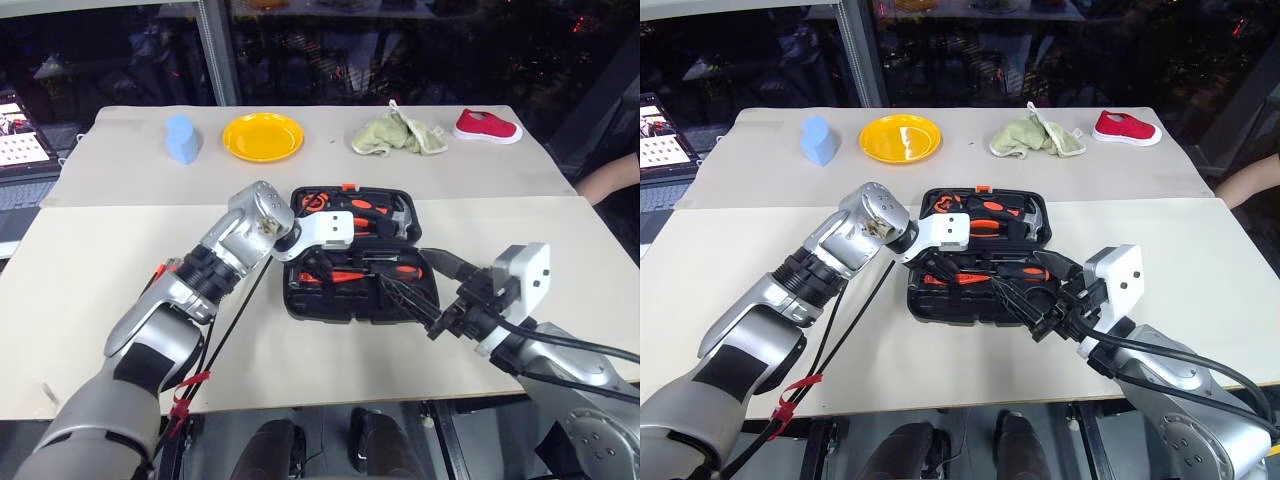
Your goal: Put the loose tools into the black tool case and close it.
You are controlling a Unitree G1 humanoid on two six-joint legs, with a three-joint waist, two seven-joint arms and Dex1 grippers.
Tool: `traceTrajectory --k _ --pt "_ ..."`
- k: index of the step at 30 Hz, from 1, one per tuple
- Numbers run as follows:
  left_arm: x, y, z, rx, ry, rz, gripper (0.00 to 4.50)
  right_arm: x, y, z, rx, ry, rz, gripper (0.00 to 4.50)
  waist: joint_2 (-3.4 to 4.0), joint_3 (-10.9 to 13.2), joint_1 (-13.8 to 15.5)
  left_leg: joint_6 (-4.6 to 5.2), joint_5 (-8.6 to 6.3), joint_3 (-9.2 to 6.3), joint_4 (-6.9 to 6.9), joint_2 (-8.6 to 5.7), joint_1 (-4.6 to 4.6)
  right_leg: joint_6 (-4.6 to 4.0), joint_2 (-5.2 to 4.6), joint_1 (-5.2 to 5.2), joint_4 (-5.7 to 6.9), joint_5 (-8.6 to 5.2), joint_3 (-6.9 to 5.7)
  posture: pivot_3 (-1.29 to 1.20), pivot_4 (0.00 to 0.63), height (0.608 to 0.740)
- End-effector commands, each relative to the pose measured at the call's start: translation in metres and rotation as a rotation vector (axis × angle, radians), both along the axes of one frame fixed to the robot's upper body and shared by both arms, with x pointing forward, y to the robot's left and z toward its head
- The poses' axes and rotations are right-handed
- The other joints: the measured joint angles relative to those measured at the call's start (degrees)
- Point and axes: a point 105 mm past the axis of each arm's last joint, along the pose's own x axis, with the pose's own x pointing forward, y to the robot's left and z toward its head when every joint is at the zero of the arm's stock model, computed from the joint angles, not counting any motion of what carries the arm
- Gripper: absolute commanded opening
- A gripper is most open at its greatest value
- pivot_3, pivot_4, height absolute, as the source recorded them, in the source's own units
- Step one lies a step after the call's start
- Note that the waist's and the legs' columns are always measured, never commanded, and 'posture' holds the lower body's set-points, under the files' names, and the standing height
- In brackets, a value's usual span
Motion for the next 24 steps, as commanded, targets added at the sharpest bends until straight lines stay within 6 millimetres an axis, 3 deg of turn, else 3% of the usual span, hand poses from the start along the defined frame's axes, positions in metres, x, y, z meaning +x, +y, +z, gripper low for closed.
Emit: traceTrajectory --k 1,4,7,11,24 --pt "0.002 0.002 0.006 0.035 -0.013 -0.021 0.47 -0.003 0.002 0.012 0.012 -0.061 0.007 4.5 0.0 0.0 0.0 0.03 -0.02 0.0 0.0 0.0 0.0 0.0 0.0 0.0 0.01 0.0 0.0 0.0 0.15 0.74" --pt "-0.003 -0.011 0.017 -0.023 0.033 -0.013 0.47 -0.004 0.002 0.012 0.013 -0.059 0.006 4.5 0.0 0.0 0.1 0.03 -0.02 0.0 0.0 0.01 0.0 -0.01 0.0 0.0 0.05 0.0 -0.01 0.0 0.15 0.74" --pt "0.0 -0.008 0.021 0.015 0.019 0.0 0.47 -0.004 0.002 0.012 0.014 -0.059 0.004 4.5 0.0 0.0 0.3 0.08 -0.04 0.0 0.01 -0.01 -0.03 -0.01 0.01 -0.01 0.05 -0.01 -0.03 0.0 0.15 0.74" --pt "0.005 0.006 0.011 0.099 -0.008 0.006 0.47 -0.003 0.002 0.013 0.018 -0.063 0.001 4.5 0.0 0.0 0.2 0.11 -0.06 0.0 0.01 -0.02 -0.04 0.01 0.0 0.0 0.04 -0.01 -0.03 0.0 0.15 0.74" --pt "0.007 0.004 -0.011 0.127 -0.026 -0.018 0.47 -0.005 -0.001 0.013 0.021 -0.068 -0.014 4.5 0.0 0.0 0.2 0.11 -0.05 0.0 0.01 0.01 0.07 -0.01 0.0 0.04 0.1 -0.02 0.01 0.0 0.15 0.74"
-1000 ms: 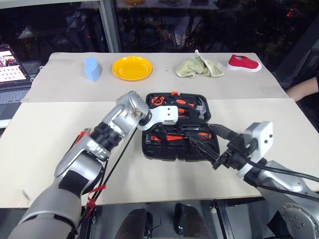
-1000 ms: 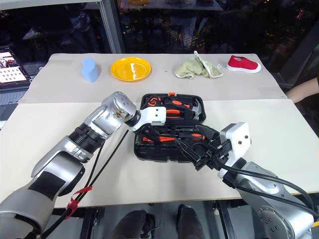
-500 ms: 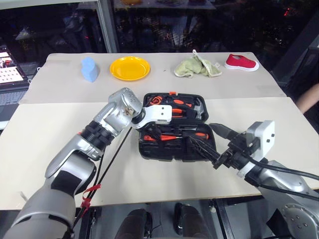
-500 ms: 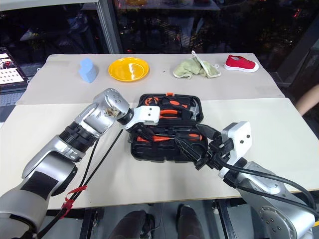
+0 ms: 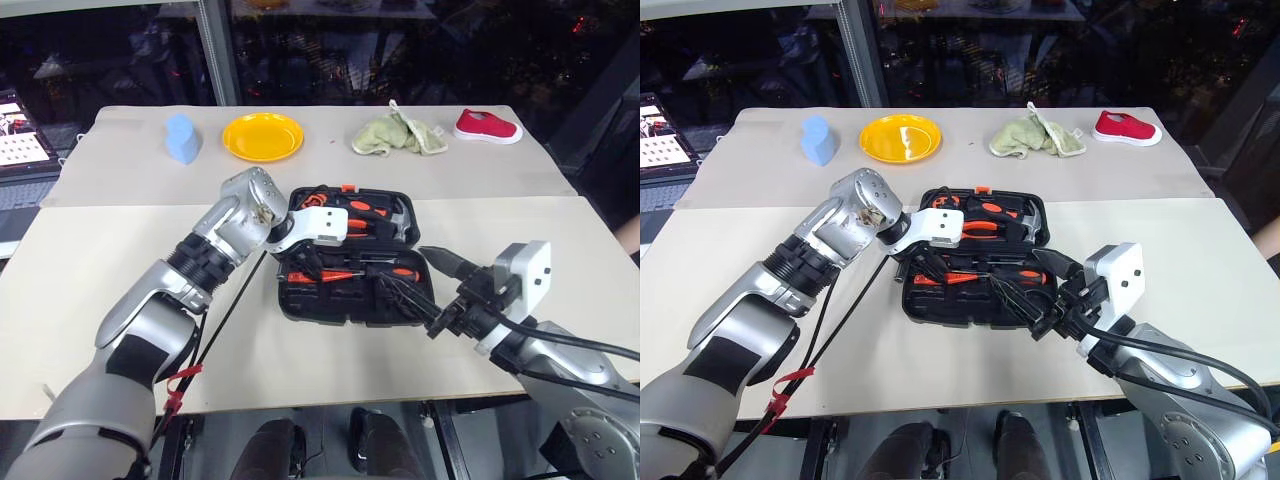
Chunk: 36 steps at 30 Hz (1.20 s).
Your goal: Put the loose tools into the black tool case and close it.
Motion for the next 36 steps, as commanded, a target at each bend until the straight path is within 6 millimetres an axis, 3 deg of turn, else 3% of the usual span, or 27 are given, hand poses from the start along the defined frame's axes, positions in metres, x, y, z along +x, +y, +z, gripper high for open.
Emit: traceTrajectory --k 1,6,7,10,15,18,21,26,32,36 --pt "0.003 0.007 -0.01 0.05 -0.021 0.002 0.47 -0.005 0.0 0.014 0.016 -0.074 -0.003 4.5 0.0 0.0 0.0 0.0 0.0 0.0 0.0 0.0 0.01 0.0 0.0 0.01 0.0 0.0 0.0 0.0 0.15 0.74" --pt "0.002 0.002 -0.009 0.004 0.006 0.022 0.47 -0.006 0.0 0.014 0.015 -0.073 -0.003 4.5 0.0 0.0 0.1 0.0 0.0 0.0 0.0 0.0 0.08 0.0 -0.04 0.09 0.01 0.0 0.0 0.0 0.15 0.74" --pt "0.001 0.001 -0.005 -0.019 0.014 0.021 0.97 -0.006 -0.001 0.015 0.014 -0.073 -0.003 4.5 0.0 0.0 0.1 0.0 0.0 0.0 0.0 0.0 0.09 0.01 -0.04 0.09 0.0 0.0 0.0 0.0 0.15 0.74" --pt "-0.002 0.0 0.006 -0.072 0.032 0.019 1.91 -0.007 -0.002 0.015 0.012 -0.073 -0.003 4.5 0.0 0.0 0.1 0.01 0.0 0.0 0.0 -0.01 0.05 0.01 -0.03 0.06 0.0 -0.01 0.0 0.0 0.15 0.74" --pt "-0.013 -0.001 0.055 -0.354 0.087 0.007 3.65 -0.008 -0.003 0.013 0.0 -0.061 0.007 4.5 0.0 0.0 -0.1 -0.21 0.12 0.0 0.0 0.0 -0.23 0.0 0.01 -0.24 0.05 0.0 -0.02 0.0 0.15 0.74" --pt "-0.015 0.007 0.063 -0.459 0.104 -0.005 3.65 -0.009 -0.004 0.013 -0.012 -0.052 0.016 4.5 0.0 0.0 0.1 -0.37 0.21 0.0 -0.01 0.0 -0.18 -0.02 0.0 -0.17 0.0 -0.02 -0.04 0.0 0.15 0.74" --pt "-0.018 0.015 0.058 -0.518 0.143 -0.024 3.65 -0.01 -0.005 0.012 -0.036 -0.037 0.034 4.5 0.0 0.0 0.1 -0.36 0.2 0.0 0.0 -0.02 -0.1 -0.01 -0.03 -0.08 -0.05 -0.02 -0.04 0.0 0.15 0.74" --pt "-0.019 0.025 0.028 -0.526 0.161 -0.098 2.29 -0.013 -0.004 0.006 -0.089 0.011 0.091 4.5 0.0 0.0 0.2 -0.34 0.19 0.0 0.0 -0.02 -0.05 -0.02 -0.06 -0.03 -0.06 -0.01 -0.05 0.0 0.15 0.74" --pt "-0.005 0.017 0.012 -0.566 0.115 -0.076 0.02 -0.013 -0.004 0.006 -0.12 0.027 0.115 4.5 -0.01 0.0 0.5 -0.07 0.04 0.0 0.01 -0.03 -0.08 -0.04 -0.19 -0.02 -0.1 0.02 -0.04 0.0 0.15 0.74" --pt "-0.002 0.015 0.005 -0.564 0.116 -0.08 0.02 -0.012 -0.004 0.007 -0.119 0.028 0.118 4.5 -0.01 0.0 0.5 -0.02 0.01 0.0 0.0 -0.03 -0.13 -0.03 -0.18 -0.03 -0.19 0.03 -0.05 0.0 0.15 0.74"
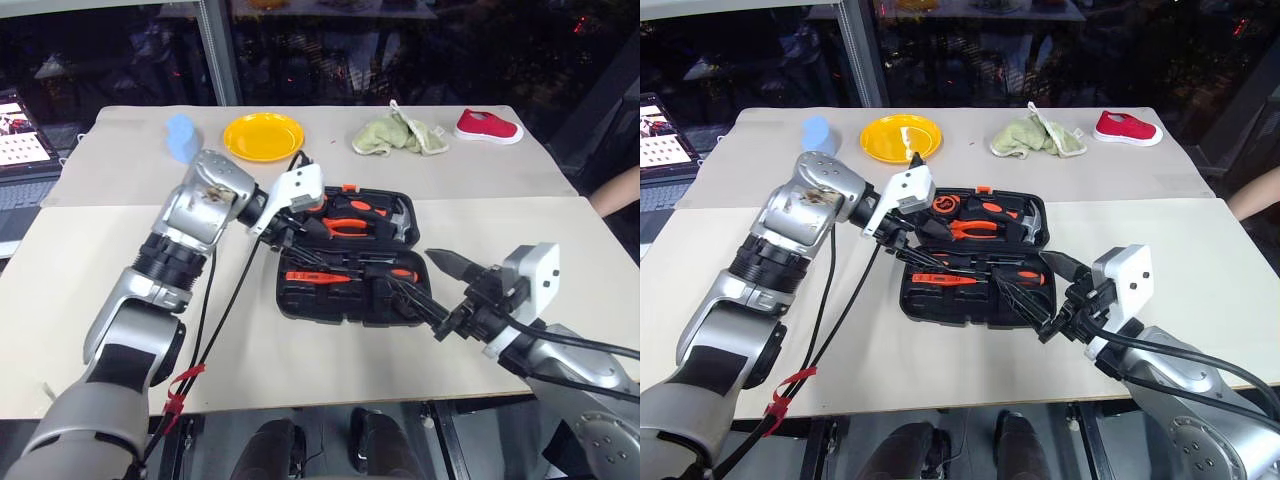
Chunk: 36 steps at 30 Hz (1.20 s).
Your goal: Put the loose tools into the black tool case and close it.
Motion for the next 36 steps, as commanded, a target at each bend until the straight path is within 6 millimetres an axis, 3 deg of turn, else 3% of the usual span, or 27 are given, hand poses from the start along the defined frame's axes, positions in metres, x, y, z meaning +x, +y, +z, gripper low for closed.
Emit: traceTrajectory --k 1,10,25,29,36 --pt "0.007 -0.003 0.01 -0.017 -0.067 -0.003 0.02 -0.001 0.0 0.009 -0.002 -0.033 0.008 4.5 0.0 0.0 0.0 0.0 0.0 0.0 0.0 0.0 -0.01 0.0 0.01 0.0 -0.02 0.0 -0.01 0.0 0.15 0.74" --pt "0.018 -0.008 0.004 -0.064 -0.053 0.091 0.02 -0.002 0.002 0.009 -0.003 -0.024 0.019 4.5 0.0 0.0 0.0 0.02 -0.01 0.0 0.0 0.0 -0.09 0.1 -0.01 0.03 -0.29 0.06 -0.01 0.0 0.15 0.74" --pt "0.015 0.002 -0.032 0.085 -0.15 0.044 0.02 -0.002 0.002 0.009 0.0 -0.021 0.015 4.5 -0.01 0.0 0.0 -0.07 0.02 0.0 -0.02 0.01 -0.09 0.17 -0.29 0.1 -0.52 0.13 -0.01 0.0 0.15 0.74" --pt "0.019 -0.002 -0.019 0.013 -0.146 0.074 0.02 -0.003 0.002 0.009 0.003 -0.02 0.008 4.5 -0.01 -0.1 0.0 -0.06 0.01 0.0 -0.02 0.0 -0.09 0.17 -0.38 0.11 -0.53 0.14 -0.01 0.0 0.15 0.74" --pt "0.018 0.002 0.027 -0.173 -0.08 0.083 0.02 -0.005 0.002 0.007 0.005 -0.013 0.003 4.5 -0.02 -0.1 -0.1 -0.07 0.02 0.0 -0.02 -0.01 -0.15 0.17 -0.11 0.05 -0.52 0.14 -0.15 0.0 0.15 0.74"
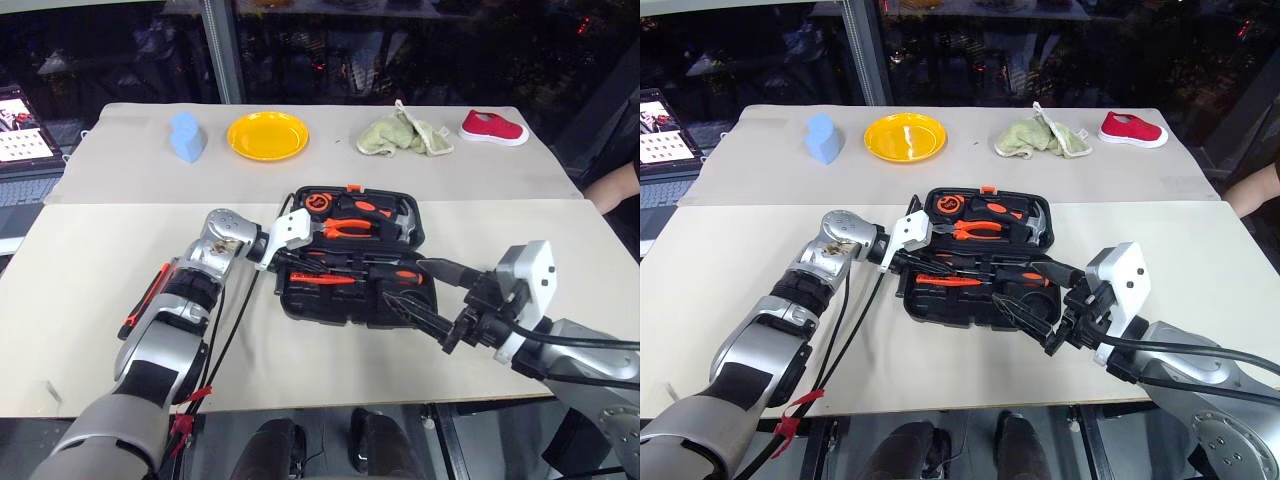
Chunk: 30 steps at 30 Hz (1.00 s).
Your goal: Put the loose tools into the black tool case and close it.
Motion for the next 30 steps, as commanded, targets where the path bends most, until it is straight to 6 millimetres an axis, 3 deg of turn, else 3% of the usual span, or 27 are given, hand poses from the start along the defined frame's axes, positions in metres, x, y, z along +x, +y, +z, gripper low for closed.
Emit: traceTrajectory --k 1,4,15,30 --pt "0.0 0.002 0.036 -0.11 -0.006 -0.009 0.02 -0.005 0.002 0.008 0.004 -0.035 0.015 4.5 0.0 0.0 -0.1 0.0 0.0 0.0 0.0 0.0 0.01 0.0 0.04 0.0 0.0 0.0 -0.06 0.0 0.15 0.74" --pt "-0.002 0.002 0.036 -0.121 0.013 0.002 0.02 -0.005 0.003 0.007 0.003 -0.032 0.017 4.5 0.0 0.0 -0.1 -0.01 0.0 0.0 0.0 0.0 0.01 0.0 0.06 0.01 -0.01 0.0 -0.08 0.0 0.15 0.74" --pt "-0.007 -0.007 0.005 -0.068 0.055 0.013 0.02 -0.004 0.003 0.008 -0.005 -0.034 0.025 4.5 0.0 0.0 0.0 -0.03 0.02 0.0 0.0 -0.02 0.02 0.02 0.06 0.02 -0.02 0.02 -0.06 0.0 0.15 0.74" --pt "-0.018 0.007 -0.034 0.054 0.054 0.004 0.02 -0.004 0.004 0.009 0.003 -0.04 0.02 4.5 0.03 -0.1 0.0 -0.05 0.03 0.0 0.0 0.0 0.12 -0.03 -0.26 0.08 0.0 0.05 0.13 0.0 0.15 0.74"
